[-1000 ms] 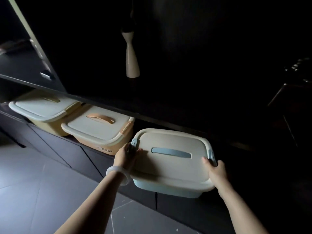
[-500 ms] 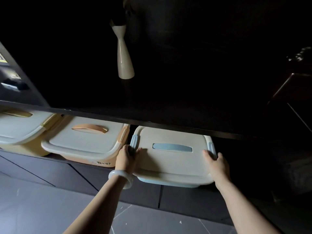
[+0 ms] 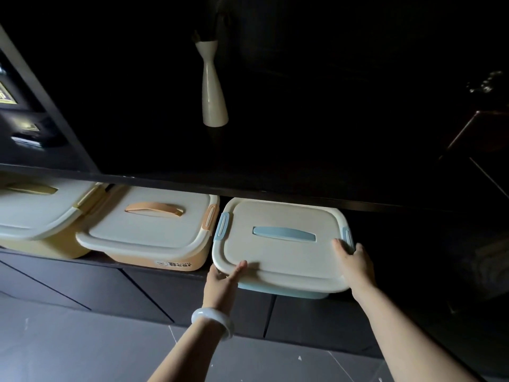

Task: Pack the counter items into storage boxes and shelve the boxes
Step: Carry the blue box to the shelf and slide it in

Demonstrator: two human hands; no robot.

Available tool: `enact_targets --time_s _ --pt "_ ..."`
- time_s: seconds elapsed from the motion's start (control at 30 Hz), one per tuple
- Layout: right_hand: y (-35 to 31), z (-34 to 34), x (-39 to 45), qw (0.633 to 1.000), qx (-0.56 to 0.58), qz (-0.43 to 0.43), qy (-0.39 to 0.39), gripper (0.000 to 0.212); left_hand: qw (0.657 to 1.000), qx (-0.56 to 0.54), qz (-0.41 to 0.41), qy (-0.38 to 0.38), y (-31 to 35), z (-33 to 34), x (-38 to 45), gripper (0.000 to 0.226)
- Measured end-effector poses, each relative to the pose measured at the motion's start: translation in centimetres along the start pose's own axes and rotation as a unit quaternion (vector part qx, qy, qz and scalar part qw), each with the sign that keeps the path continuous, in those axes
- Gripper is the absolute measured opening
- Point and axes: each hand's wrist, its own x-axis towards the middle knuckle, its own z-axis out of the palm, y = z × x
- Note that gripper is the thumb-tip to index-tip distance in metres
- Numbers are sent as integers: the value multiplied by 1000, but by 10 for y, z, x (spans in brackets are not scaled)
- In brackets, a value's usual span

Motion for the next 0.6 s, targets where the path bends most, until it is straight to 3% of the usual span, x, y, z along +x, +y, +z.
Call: enact_targets --time_s 0.33,0.6 --pt "0 4 0 1000 -5 -10 6 72 1000 -28 5 -1 9 2 2 16" --pt "-11 7 8 999 -25 -25 2 70 1000 -3 4 -16 18 1 9 16"
